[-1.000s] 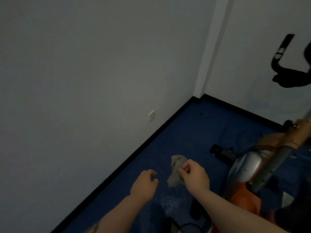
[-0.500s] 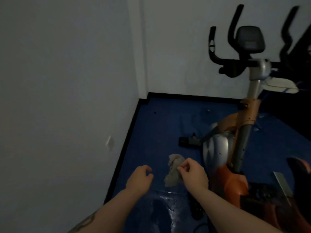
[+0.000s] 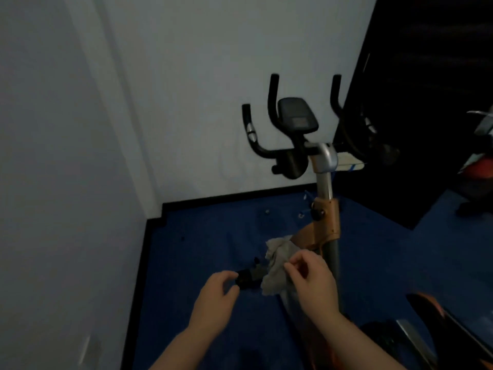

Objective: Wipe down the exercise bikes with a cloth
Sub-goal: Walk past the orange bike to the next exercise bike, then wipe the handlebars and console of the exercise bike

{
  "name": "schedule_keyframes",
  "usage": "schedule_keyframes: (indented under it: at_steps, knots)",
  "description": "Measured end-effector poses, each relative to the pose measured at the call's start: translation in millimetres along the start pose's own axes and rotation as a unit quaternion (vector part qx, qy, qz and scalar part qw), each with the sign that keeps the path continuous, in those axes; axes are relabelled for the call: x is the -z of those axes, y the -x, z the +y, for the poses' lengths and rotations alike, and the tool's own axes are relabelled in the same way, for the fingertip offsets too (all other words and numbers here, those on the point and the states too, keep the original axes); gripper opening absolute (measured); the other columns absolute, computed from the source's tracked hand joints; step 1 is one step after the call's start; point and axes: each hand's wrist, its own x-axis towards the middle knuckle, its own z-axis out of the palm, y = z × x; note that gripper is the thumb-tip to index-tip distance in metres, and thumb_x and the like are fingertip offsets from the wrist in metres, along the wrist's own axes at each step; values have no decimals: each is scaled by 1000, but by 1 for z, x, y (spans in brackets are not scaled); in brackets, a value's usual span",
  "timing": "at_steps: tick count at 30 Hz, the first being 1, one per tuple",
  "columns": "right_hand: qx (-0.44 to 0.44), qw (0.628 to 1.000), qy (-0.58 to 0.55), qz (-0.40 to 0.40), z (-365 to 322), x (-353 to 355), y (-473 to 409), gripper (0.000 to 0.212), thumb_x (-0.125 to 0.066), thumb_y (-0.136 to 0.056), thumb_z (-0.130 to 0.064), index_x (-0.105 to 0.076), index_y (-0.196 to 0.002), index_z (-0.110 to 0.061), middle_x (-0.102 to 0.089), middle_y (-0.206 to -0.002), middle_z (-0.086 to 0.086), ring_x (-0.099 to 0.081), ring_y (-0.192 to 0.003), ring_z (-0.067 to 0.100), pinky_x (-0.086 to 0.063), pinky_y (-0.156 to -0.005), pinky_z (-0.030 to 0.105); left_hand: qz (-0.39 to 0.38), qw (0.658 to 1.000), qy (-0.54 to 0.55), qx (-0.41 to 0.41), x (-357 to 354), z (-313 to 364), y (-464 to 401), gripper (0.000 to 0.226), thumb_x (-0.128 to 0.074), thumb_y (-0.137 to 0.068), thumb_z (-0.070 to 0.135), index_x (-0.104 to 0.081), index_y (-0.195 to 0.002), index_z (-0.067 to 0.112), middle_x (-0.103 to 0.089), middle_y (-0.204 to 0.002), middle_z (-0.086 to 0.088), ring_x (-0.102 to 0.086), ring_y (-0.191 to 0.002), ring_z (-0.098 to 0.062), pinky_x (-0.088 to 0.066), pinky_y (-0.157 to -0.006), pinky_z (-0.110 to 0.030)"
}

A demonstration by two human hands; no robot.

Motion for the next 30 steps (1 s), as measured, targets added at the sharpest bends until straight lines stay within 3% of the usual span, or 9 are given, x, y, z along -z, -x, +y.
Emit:
schedule_keyframes:
  at_steps: [4,9,13,20,24,27,30]
  knots:
    - [17,999,-25,35,-3,15,-62,19,-65,-86,-23,-53,-77,-34,-56,-80,-12,-55,-78,2,-49,-65,27,25,999,25,-41,13,43,-65,28,-54,-94,22,-57,-122,27,-54,-124,9,-51,-116,-8,-41,-101,-28]
    - [63,993,-39,89,-9,23,-138,23,-65,-87,-20,-51,-78,-36,-51,-87,-18,-54,-81,3,-49,-67,25,47,991,64,-108,12,93,-138,26,-56,-93,19,-59,-118,29,-56,-119,14,-53,-108,0,-38,-87,-13]
    - [46,992,-41,107,-6,18,-182,22,-63,-89,-21,-50,-78,-36,-52,-85,-16,-56,-79,4,-47,-65,22,20,988,74,-130,13,103,-180,25,-58,-92,21,-60,-112,35,-57,-114,22,-52,-104,11,-39,-79,-6]
    - [24,986,0,163,-4,10,-256,21,-62,-90,-23,-50,-83,-39,-49,-92,-20,-54,-84,1,-43,-69,8,-11,979,101,-176,17,129,-276,26,-59,-91,16,-61,-108,36,-57,-111,22,-53,-103,7,-38,-80,-6]
    - [25,986,56,157,-8,-6,-295,13,-62,-89,-26,-51,-87,-33,-48,-93,-19,-53,-85,2,-47,-70,19,-40,973,99,-204,18,136,-323,27,-59,-91,18,-60,-108,38,-58,-110,23,-53,-104,9,-38,-83,-8]
    - [17,986,98,131,-9,-19,-302,10,-60,-91,-24,-54,-98,-29,-53,-98,-16,-52,-92,0,-51,-79,29,-34,972,109,-206,15,134,-341,27,-59,-90,17,-61,-108,37,-59,-108,23,-53,-102,9,-39,-81,-10]
    - [11,983,133,124,-10,-26,-301,27,-54,-94,-32,-52,-121,-32,-52,-113,-20,-46,-105,-4,-43,-87,17,-45,971,123,-199,1,131,-345,28,-59,-90,15,-61,-107,37,-59,-106,21,-54,-101,9,-42,-83,-13]
